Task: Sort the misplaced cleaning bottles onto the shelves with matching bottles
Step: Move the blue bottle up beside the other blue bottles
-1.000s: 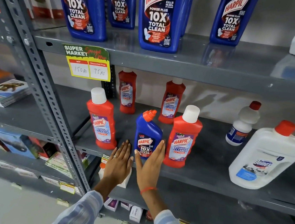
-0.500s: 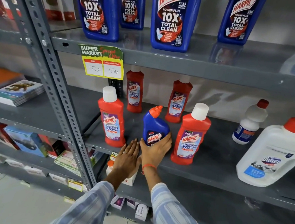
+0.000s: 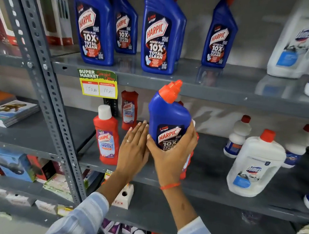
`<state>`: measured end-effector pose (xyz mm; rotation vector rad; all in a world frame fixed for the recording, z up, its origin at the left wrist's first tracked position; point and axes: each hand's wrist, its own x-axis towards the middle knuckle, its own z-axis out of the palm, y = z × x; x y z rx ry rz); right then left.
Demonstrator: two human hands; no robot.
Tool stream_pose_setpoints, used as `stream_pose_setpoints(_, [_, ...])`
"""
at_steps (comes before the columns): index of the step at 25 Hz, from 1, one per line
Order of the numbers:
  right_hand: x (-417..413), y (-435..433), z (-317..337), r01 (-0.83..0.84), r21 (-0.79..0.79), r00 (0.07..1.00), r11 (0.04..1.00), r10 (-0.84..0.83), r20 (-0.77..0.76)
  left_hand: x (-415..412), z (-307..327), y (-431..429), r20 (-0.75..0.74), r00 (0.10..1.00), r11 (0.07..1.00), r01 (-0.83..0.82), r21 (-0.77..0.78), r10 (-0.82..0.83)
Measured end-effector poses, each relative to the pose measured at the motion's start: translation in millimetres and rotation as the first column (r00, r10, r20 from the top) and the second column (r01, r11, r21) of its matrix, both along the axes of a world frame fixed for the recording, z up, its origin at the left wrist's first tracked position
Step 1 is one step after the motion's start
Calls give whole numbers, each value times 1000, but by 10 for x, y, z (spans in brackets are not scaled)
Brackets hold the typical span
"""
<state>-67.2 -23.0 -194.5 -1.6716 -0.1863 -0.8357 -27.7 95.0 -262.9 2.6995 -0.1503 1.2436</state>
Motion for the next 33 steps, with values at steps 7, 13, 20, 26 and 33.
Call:
stream_pose_setpoints(7, [32, -583, 1272, 62, -15, 982, 998, -58, 179, 121, 1411, -549, 364, 930, 999, 51, -3, -46])
stream_pose_setpoints(13, [575, -802, 1992, 209, -54, 960, 976, -195, 202, 313, 1536, -691, 188, 981, 995, -54, 81, 38])
stream_pose_setpoints(20, [1055, -803, 1933, 227, -50, 974, 973, -226, 23, 343, 1504, -668, 237, 971, 995, -60, 82, 39])
stream_pose_setpoints(26, [1100, -675, 1864, 259, -55, 966, 964, -256, 46, 418, 1444, -713, 305, 951, 999, -50, 14, 44])
stream_pose_setpoints(33, [1100, -651, 1829, 288, -60, 958, 956, -286, 37, 420, 1440, -701, 299, 953, 999, -50, 14, 43])
